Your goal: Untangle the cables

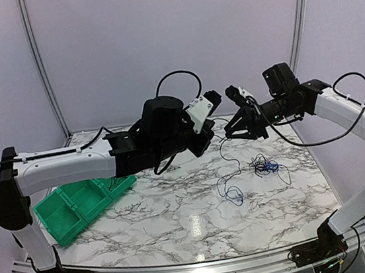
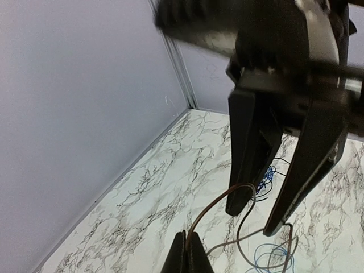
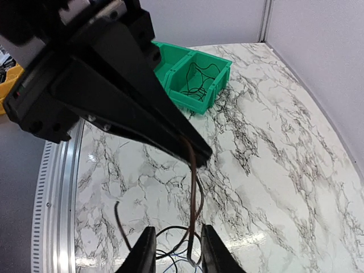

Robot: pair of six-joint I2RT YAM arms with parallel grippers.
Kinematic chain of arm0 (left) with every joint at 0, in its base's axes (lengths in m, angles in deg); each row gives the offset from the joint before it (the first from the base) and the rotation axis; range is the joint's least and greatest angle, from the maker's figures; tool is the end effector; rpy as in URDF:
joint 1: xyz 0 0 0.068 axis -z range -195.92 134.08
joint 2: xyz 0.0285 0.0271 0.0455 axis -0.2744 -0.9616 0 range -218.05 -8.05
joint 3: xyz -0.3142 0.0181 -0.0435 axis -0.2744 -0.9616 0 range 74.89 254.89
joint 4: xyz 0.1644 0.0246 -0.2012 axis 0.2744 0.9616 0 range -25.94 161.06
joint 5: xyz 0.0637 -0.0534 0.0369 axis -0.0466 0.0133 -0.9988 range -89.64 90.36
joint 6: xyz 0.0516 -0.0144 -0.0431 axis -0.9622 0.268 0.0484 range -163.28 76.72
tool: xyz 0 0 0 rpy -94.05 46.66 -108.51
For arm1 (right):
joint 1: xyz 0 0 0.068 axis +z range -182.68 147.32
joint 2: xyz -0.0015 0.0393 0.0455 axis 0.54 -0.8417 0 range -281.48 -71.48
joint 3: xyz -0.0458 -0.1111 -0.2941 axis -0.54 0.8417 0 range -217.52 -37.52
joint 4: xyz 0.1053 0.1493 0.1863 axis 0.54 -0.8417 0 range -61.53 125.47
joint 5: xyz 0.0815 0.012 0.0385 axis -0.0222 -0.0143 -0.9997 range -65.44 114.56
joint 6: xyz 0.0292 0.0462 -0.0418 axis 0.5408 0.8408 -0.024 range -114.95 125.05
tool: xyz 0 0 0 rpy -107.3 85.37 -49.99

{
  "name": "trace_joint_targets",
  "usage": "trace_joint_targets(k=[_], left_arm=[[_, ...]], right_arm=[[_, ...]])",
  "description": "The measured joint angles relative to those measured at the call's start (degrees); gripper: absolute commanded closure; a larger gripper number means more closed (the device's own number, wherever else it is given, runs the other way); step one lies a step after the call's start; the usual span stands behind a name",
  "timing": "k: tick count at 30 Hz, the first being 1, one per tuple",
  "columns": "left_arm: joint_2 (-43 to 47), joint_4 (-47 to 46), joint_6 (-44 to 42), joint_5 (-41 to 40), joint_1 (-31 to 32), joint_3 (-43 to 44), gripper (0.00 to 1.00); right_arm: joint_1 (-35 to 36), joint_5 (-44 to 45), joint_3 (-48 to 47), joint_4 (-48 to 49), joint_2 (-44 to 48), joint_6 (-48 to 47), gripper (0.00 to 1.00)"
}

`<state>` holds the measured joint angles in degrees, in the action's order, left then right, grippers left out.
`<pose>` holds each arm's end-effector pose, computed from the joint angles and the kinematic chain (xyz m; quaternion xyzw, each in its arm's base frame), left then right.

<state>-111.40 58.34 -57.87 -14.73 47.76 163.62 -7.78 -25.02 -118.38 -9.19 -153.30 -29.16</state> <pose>0.2210 -0.4144 0.3920 0.4092 0.6381 -0.1770 0.6277 0.2527 0.1640 0.3977 -0.5524 0.6531 0.3592 0.3732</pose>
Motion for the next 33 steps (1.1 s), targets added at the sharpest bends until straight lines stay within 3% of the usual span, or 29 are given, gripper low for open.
trace_joint_targets(k=[6, 11, 19, 25, 33], left_arm=[[2.19, 0.55, -0.02, -3.04, -0.63, 0.22, 1.0], [7.08, 0.92, 0.24, -5.77, -0.92, -0.76, 1.0], [12.44, 0.83, 2.64, -8.63, -1.01, -7.54, 1.0], [13.64, 0.87, 4.33, -10.1, -1.01, -11.69, 1.0], [17.57, 0.17, 5.03, -15.39, -1.01, -15.91, 1.0]], right_arm=[[0.0, 1.95, 13.35, 9.38, -2.08, 1.42, 0.35], [0.02, 2.58, 20.46, 15.65, -8.22, 1.44, 0.32], [4.76, 4.9, 20.7, 20.5, -21.53, 0.87, 0.29], [9.66, 6.95, 20.7, 22.29, -23.43, 0.76, 0.3], [10.56, 13.25, 25.03, 28.0, -20.09, 0.85, 0.29]])
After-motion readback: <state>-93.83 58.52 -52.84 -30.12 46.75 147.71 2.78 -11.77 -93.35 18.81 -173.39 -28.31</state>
